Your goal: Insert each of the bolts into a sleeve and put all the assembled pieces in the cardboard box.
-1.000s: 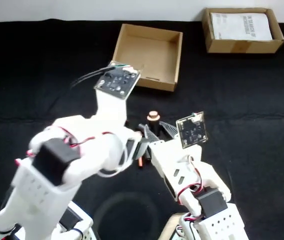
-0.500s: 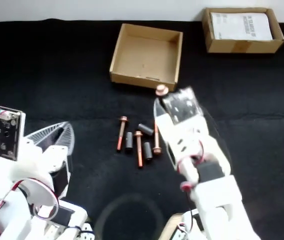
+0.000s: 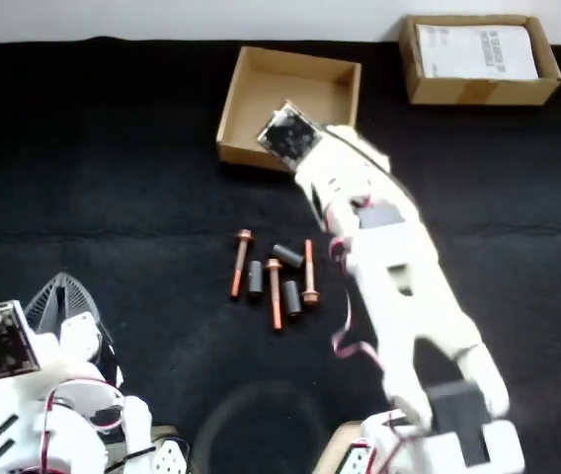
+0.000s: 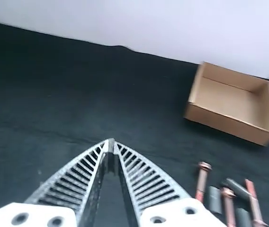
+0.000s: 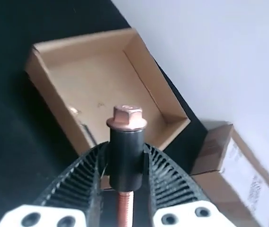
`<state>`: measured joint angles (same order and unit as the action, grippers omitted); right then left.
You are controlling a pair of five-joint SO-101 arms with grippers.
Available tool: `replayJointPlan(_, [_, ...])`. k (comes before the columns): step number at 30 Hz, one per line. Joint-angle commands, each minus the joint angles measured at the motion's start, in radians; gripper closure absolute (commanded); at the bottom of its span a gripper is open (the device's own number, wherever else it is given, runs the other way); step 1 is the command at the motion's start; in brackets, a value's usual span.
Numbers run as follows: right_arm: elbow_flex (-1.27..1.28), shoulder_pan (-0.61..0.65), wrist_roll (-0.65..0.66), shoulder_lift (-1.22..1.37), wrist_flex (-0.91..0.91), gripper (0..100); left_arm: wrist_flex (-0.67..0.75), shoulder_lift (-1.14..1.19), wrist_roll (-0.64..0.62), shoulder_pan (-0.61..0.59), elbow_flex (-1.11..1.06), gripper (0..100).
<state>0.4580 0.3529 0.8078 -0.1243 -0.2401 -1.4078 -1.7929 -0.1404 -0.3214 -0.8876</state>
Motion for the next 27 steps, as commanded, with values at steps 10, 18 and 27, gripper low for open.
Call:
replayJointPlan(10, [-0.665, -0.035, 0.118, 0.619, 0.018, 98.7, -0.112, 0.010, 0.000, -0.213, -0.087, 99])
replayJointPlan(18, [-0.901, -0.002, -0.092, 0.690, -0.429, 83.9, -0.095, 0.010, 0.000, -0.206, -0.099, 99])
replayJointPlan(27, [-1.096, -0.001, -0.247, 0.639, -0.734, 84.0, -0.046, 0.010, 0.000, -0.205, -0.151, 99])
